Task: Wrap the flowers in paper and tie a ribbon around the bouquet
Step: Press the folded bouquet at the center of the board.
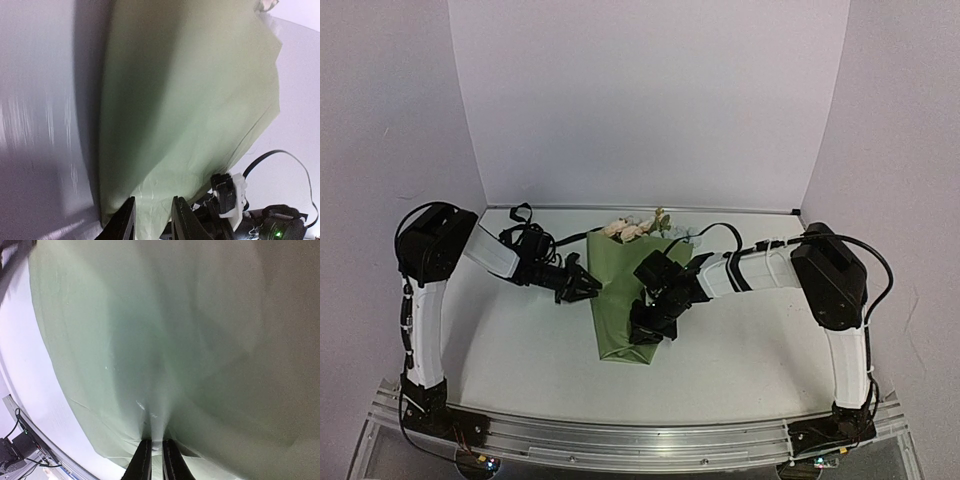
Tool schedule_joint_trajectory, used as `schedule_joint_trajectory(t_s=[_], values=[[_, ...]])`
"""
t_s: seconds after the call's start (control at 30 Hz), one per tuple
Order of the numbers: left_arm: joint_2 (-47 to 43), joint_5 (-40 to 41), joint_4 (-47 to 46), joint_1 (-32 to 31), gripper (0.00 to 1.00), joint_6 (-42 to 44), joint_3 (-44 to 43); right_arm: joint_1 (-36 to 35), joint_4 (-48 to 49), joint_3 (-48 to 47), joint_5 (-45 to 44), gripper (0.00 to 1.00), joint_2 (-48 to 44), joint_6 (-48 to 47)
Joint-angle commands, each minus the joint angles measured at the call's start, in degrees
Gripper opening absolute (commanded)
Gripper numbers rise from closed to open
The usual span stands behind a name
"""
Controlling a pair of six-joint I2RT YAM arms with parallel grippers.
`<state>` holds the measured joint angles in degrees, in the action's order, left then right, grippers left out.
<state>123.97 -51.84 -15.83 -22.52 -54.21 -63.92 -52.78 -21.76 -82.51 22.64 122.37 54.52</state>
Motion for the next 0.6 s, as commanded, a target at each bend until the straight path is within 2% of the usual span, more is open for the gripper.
schedule_joint_trajectory(t_s=[0.0,0.33,0.57], values=[[5.9,4.4,-0.3,2.0,0.28,-2.4,-6.9,0.2,-2.0,1.4,-1.6,0.11,0.7,-0.6],[12.6,6.7,2.9,7.2,0.28,-3.1,-19.2,0.3,-1.9,2.0,-1.5,0.11,0.2,-1.1],[20.4,4.0,8.6,10.0,0.3,-1.2,-37.0,0.4,-1.8,3.0,-1.6,0.11,-0.1,-1.3]])
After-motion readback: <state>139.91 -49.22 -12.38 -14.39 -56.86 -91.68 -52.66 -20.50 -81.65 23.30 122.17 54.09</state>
